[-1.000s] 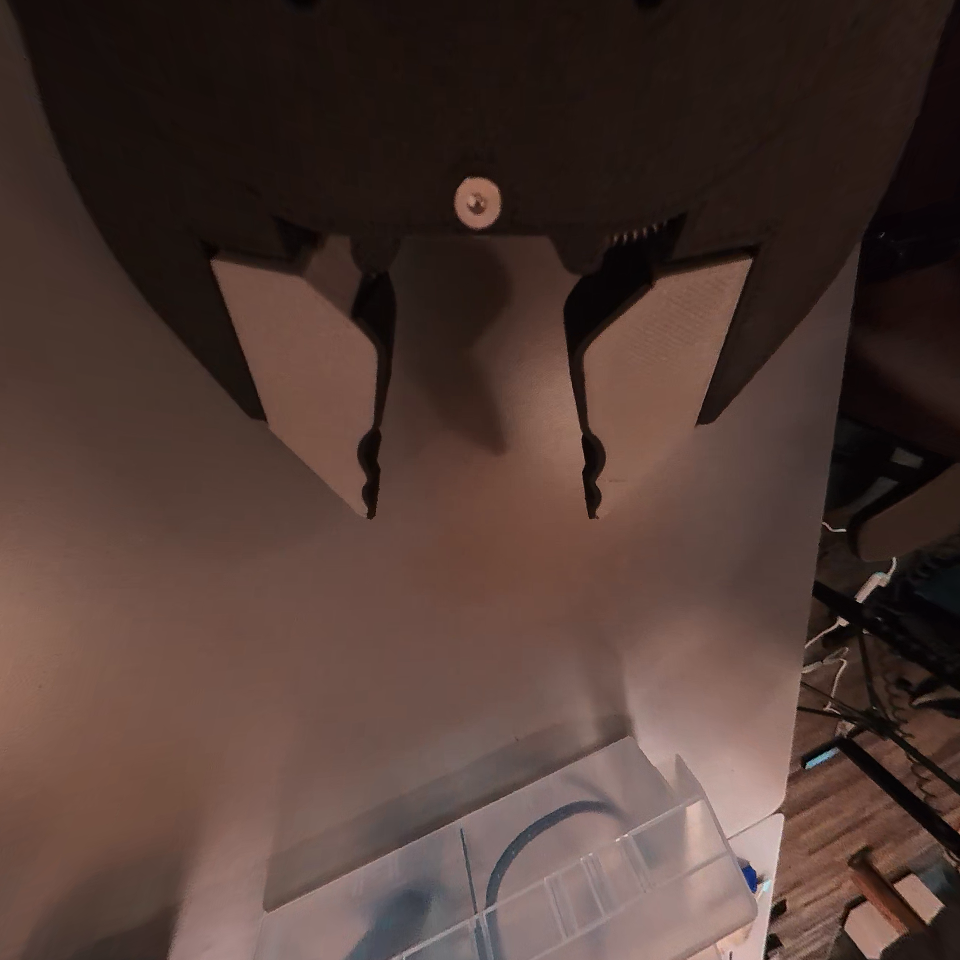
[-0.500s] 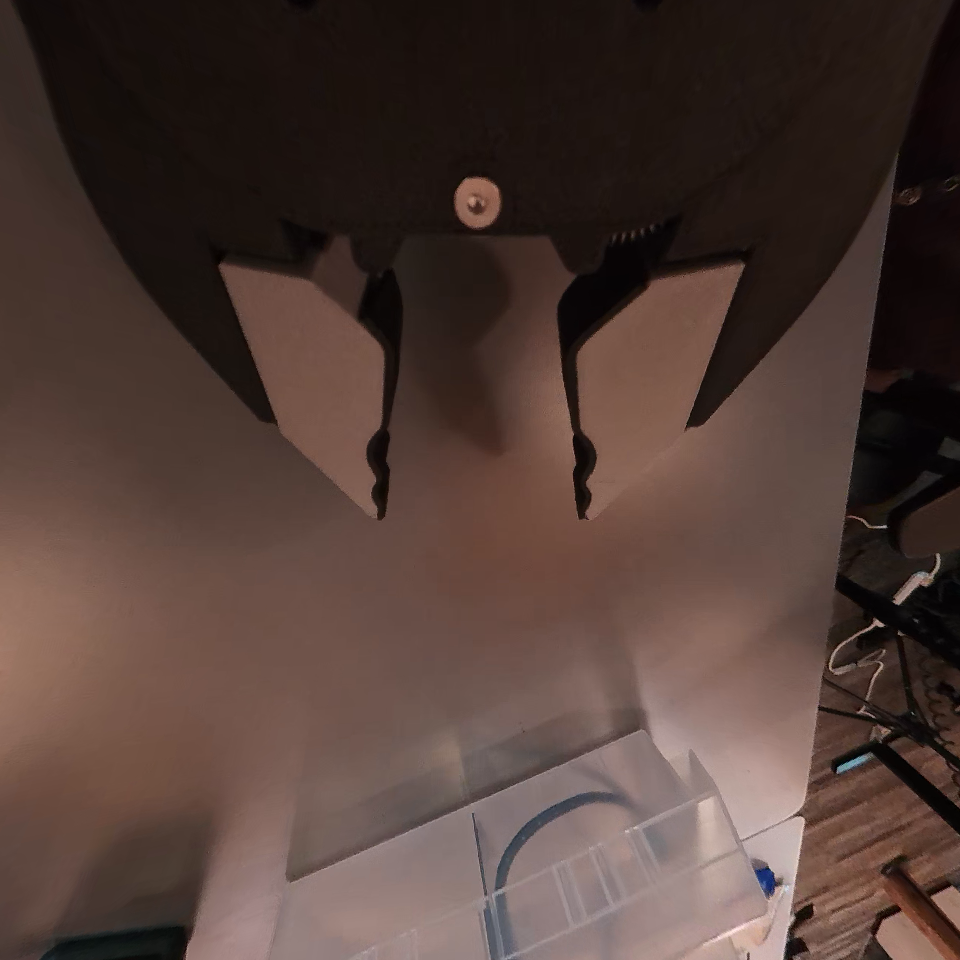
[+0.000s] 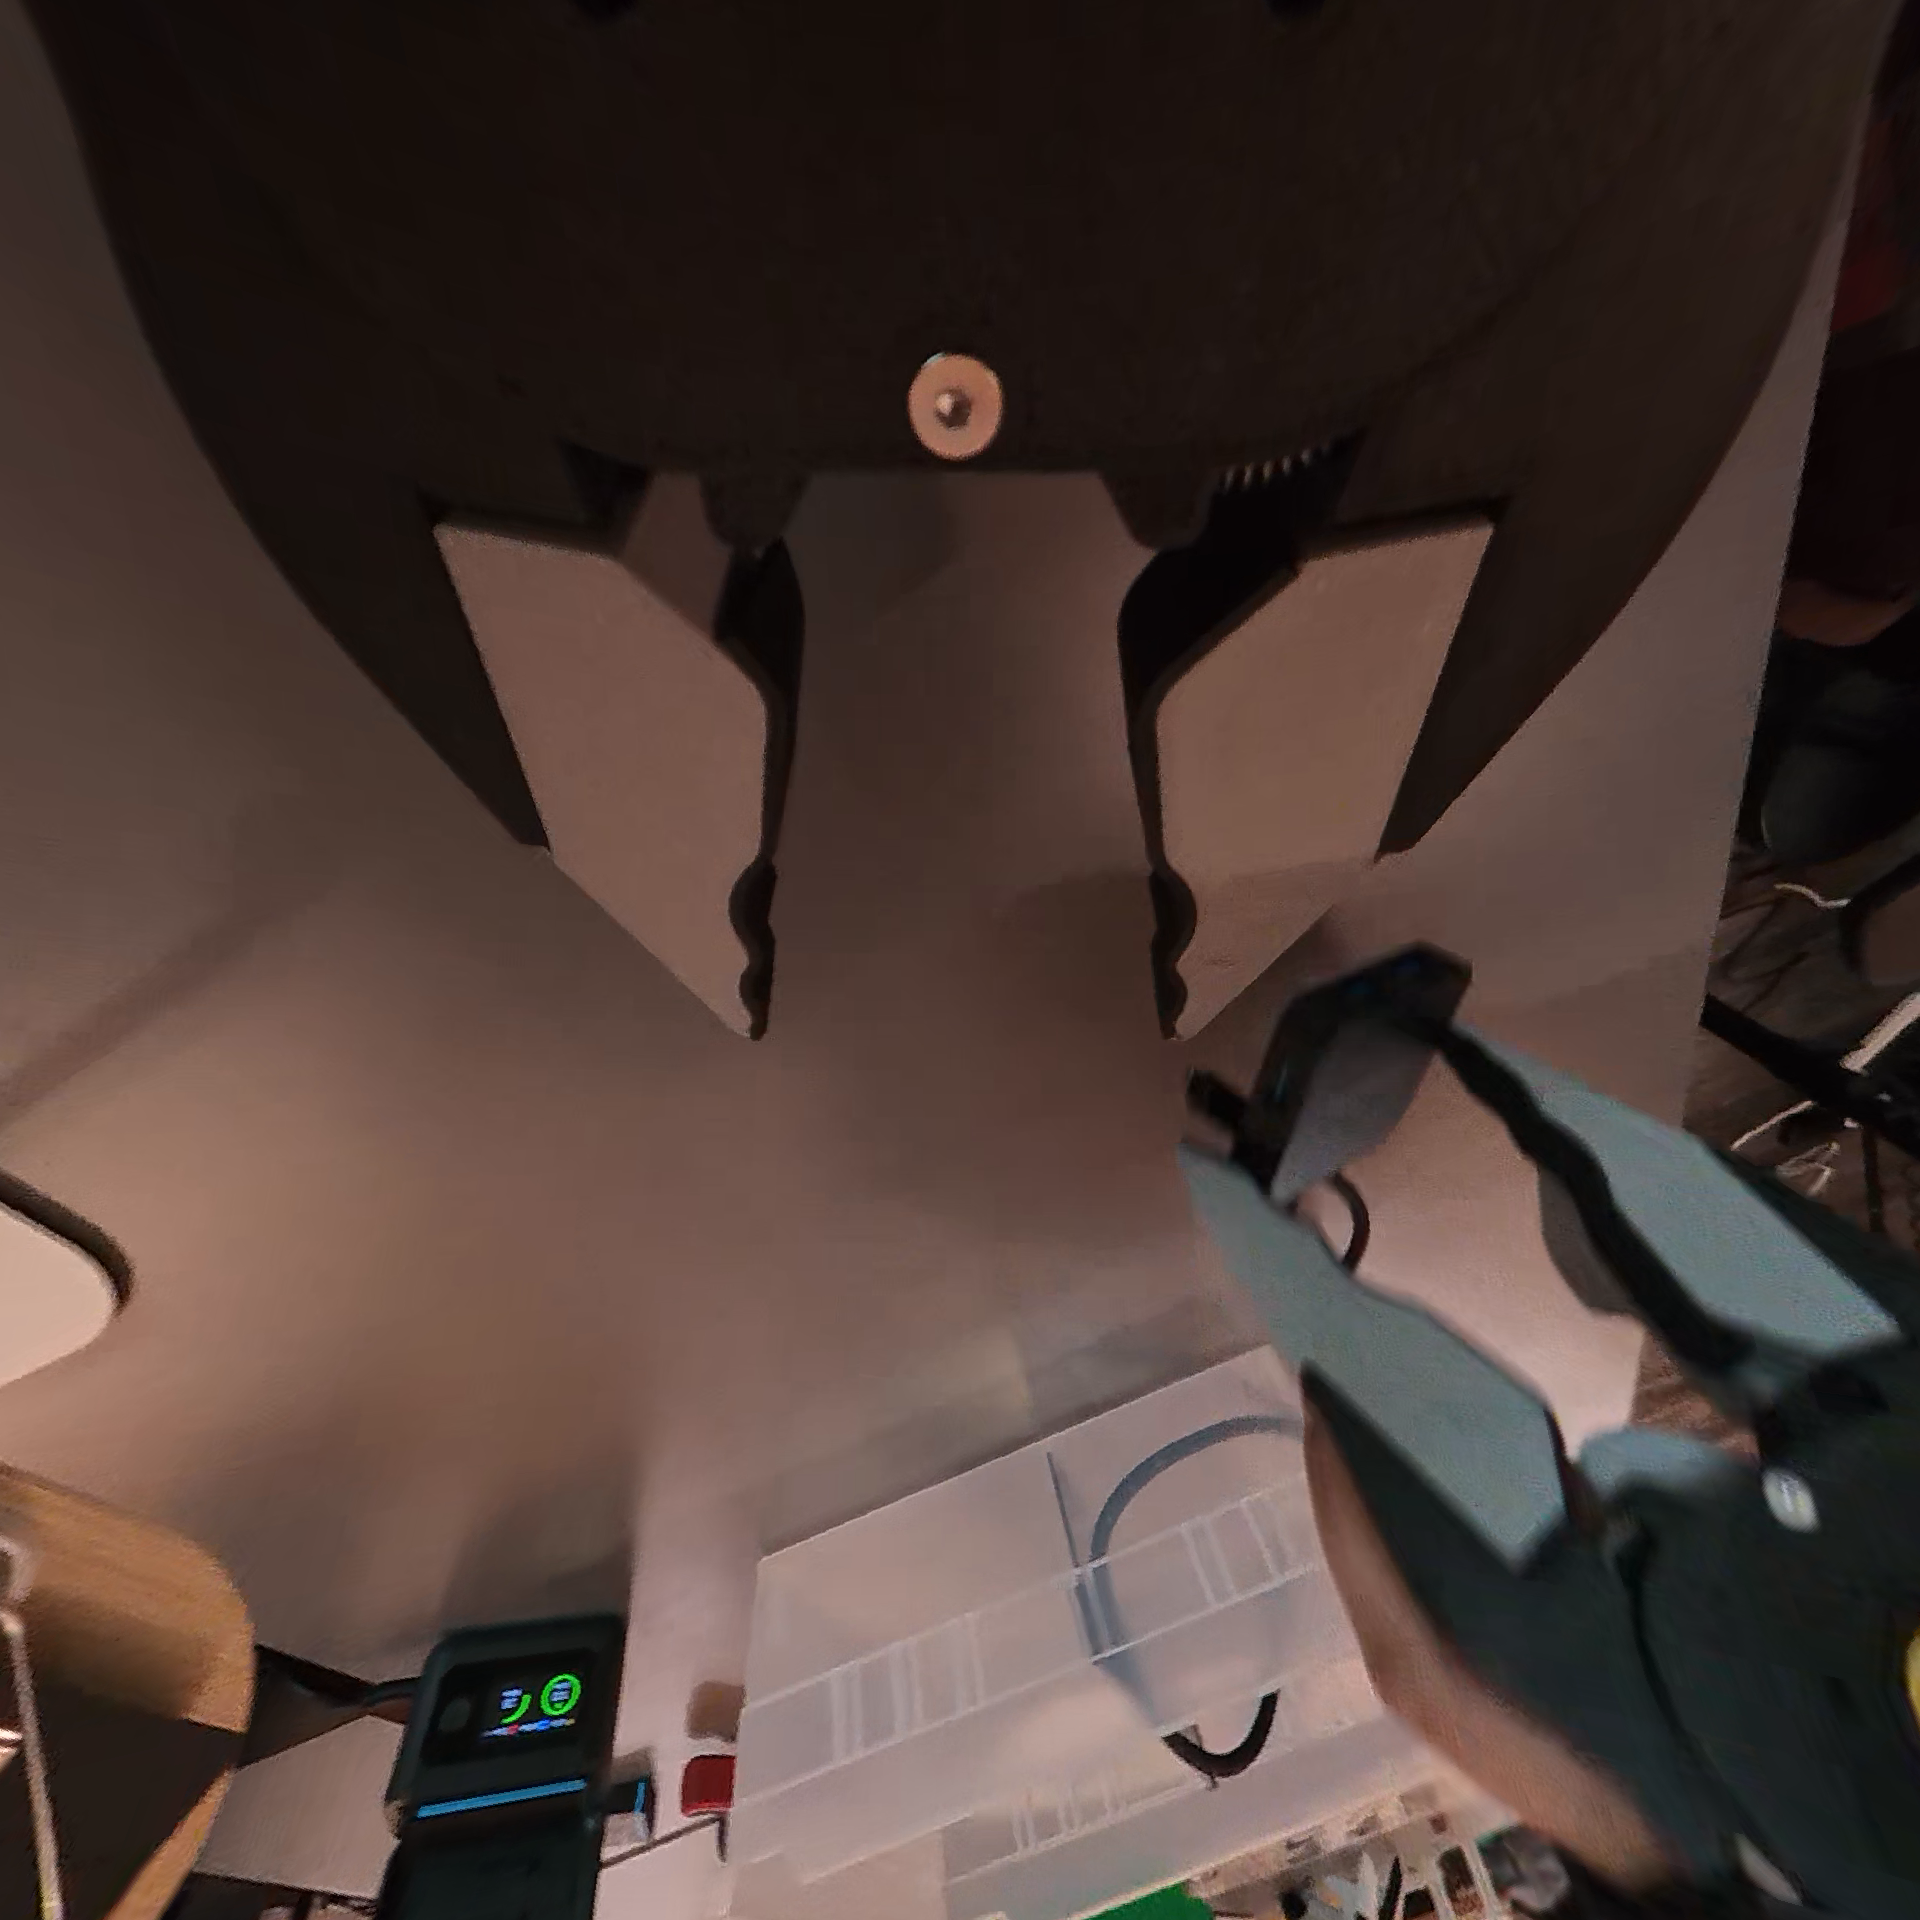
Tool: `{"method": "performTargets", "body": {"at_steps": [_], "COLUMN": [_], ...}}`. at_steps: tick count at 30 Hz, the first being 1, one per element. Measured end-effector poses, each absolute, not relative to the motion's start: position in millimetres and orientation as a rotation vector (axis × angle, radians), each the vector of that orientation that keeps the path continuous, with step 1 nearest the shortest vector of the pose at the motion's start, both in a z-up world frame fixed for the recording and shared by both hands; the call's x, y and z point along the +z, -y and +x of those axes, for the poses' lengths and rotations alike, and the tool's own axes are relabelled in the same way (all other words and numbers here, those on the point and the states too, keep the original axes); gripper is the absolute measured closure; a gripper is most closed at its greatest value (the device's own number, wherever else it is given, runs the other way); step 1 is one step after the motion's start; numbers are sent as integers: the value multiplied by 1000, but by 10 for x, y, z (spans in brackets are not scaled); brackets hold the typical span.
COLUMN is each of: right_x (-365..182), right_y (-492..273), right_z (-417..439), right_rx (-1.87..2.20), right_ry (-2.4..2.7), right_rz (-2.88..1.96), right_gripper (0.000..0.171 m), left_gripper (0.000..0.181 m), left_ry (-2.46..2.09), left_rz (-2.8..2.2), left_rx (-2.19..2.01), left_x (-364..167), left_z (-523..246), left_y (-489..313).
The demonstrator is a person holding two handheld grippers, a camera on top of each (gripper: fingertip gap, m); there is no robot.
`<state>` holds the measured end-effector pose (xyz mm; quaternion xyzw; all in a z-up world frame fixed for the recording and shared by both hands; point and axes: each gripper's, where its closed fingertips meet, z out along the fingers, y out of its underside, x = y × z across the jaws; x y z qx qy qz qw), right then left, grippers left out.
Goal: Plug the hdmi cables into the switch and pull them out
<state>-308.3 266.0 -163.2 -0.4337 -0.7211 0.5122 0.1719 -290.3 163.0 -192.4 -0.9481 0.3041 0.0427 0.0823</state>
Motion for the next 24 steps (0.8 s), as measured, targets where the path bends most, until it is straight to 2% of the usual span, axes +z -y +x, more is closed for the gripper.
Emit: {"method": "performTargets", "body": {"at_steps": [6,13,20,24], "right_x": [-1635,-1711,-1834,-1852], "right_y": [-2819,-2822,-2835,-2835], "right_z": [-3114,-3126,-3143,-3148], "right_rx": [1450,1427,1384,1373], "right_ry": [2000,2028,2056,2061], "right_rz": [-1300,-1338,-1385,-1389], "right_gripper": [98,96,98,99], "left_gripper": [112,121,114,122], "left_ry": [-1153,-1242,-795,-319], "left_rz": [-2814,-2801,-2781,-2815], "left_rx": [164,410,587,851], "left_x": [-2150,-1929,-1133,-801], "left_z": [-2823,-3000,-3551,-4383], "left_y": [-1734,-1484,-890,-265]}}
